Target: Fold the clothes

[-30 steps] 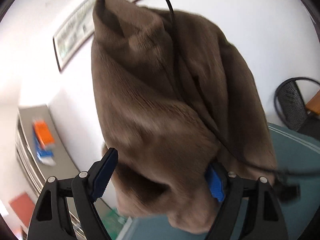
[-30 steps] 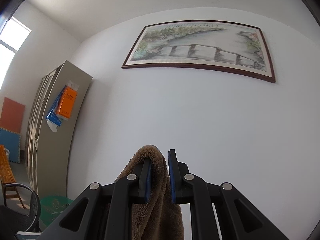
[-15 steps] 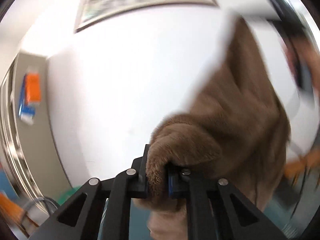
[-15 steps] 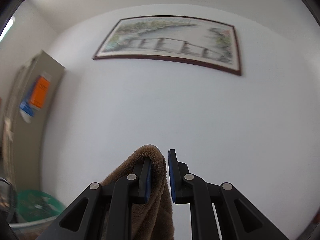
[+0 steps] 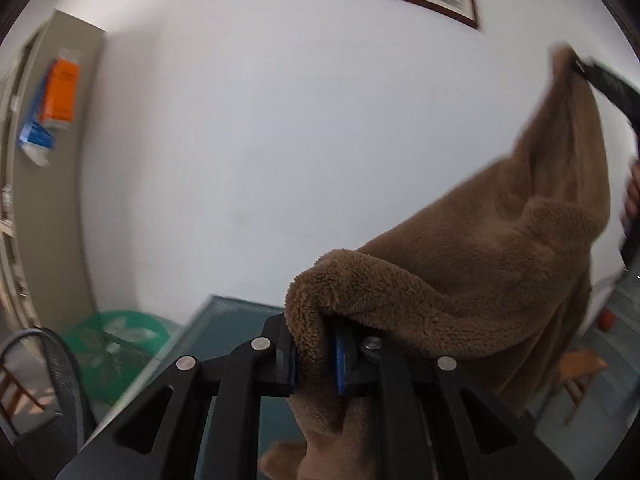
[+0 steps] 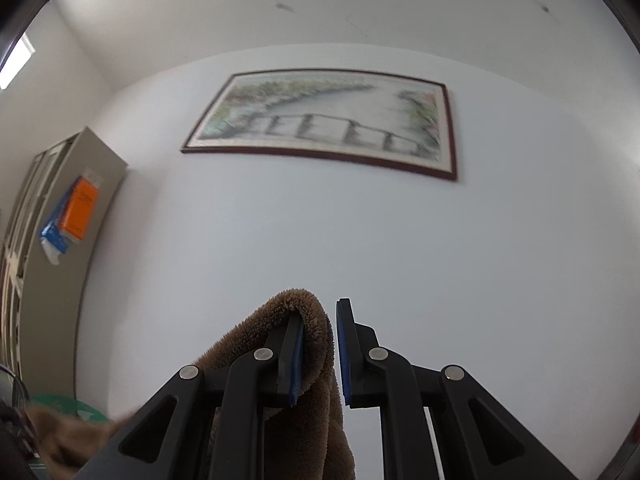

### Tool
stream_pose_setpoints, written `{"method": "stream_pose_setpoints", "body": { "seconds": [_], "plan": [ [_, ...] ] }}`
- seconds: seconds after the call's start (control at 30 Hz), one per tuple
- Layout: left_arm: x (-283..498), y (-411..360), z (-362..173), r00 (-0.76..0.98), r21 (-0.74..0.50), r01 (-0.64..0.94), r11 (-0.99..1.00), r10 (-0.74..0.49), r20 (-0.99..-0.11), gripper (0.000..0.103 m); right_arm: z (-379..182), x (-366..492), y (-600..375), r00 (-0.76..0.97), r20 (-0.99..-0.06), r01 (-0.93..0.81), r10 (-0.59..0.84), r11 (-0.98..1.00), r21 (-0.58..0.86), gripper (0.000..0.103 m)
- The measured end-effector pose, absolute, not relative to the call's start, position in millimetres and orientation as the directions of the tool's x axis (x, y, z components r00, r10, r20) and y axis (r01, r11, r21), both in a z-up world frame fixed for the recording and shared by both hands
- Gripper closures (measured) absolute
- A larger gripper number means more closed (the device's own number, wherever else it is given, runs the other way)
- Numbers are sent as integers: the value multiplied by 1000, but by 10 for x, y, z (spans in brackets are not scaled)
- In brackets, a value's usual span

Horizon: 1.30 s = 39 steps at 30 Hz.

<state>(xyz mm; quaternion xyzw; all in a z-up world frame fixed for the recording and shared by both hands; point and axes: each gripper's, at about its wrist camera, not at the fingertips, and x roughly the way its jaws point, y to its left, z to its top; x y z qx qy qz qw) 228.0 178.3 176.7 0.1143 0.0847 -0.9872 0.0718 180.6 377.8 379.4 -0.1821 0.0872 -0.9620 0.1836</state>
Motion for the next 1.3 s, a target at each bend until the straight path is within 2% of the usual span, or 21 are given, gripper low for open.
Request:
{"method": "stream_pose_setpoints", "body": {
  "seconds": [0.07, 0.17, 0.23, 0.33, 0.4, 0.6, 0.73, 0.87, 1.03, 1.23, 1.3],
  "plan": [
    [2205, 1904, 1803, -969, -165, 114, -980, -73, -236, 92, 3866, 1815, 3785, -862, 334, 318, -381, -920, -229, 89],
    [2084, 2035, 2024, -979, -196, 125, -973, -88, -184, 94, 3955, 1780, 3865, -867, 353, 299, -352, -934, -198, 89],
    [2103, 1927, 2277, -984, -235, 161, -959, -137, -118, 94, 3981, 1742, 3957, -877, 363, 270, -315, -948, -172, 89],
    [2397, 1357, 2800, -978, -296, 199, -934, -210, 5, 94, 3942, 1704, 4092, -889, 366, 238, -275, -961, -143, 89],
    [2613, 1273, 3086, -972, -300, 181, -937, -216, 89, 94, 3911, 1680, 4182, -897, 366, 218, -249, -968, -125, 89],
    [2870, 1144, 3683, -929, -228, 154, -961, -219, 298, 94, 3841, 1812, 4390, -894, 398, 183, -207, -978, -99, 89],
    [3025, 1231, 3991, -890, -159, 197, -967, -245, 386, 94, 3823, 1961, 4521, -881, 427, 188, -204, -979, -79, 89],
    [3331, 1332, 3863, -885, -142, 196, -970, -238, 400, 94, 3789, 2064, 4610, -875, 431, 213, -219, -975, -64, 89],
    [3374, 1226, 3880, -904, -162, 209, -964, -254, 345, 94, 3731, 2191, 4735, -870, 425, 259, -251, -965, -39, 89],
    [3613, 1057, 3646, -901, -175, 225, -958, -273, 336, 93, 3634, 2613, 4832, -833, 497, 246, -244, -967, -62, 89],
    [3654, 1045, 3603, -901, -179, 229, -957, -278, 334, 91, 3620, 2685, 4870, -828, 492, 275, -269, -959, -62, 89]
  ]
}}
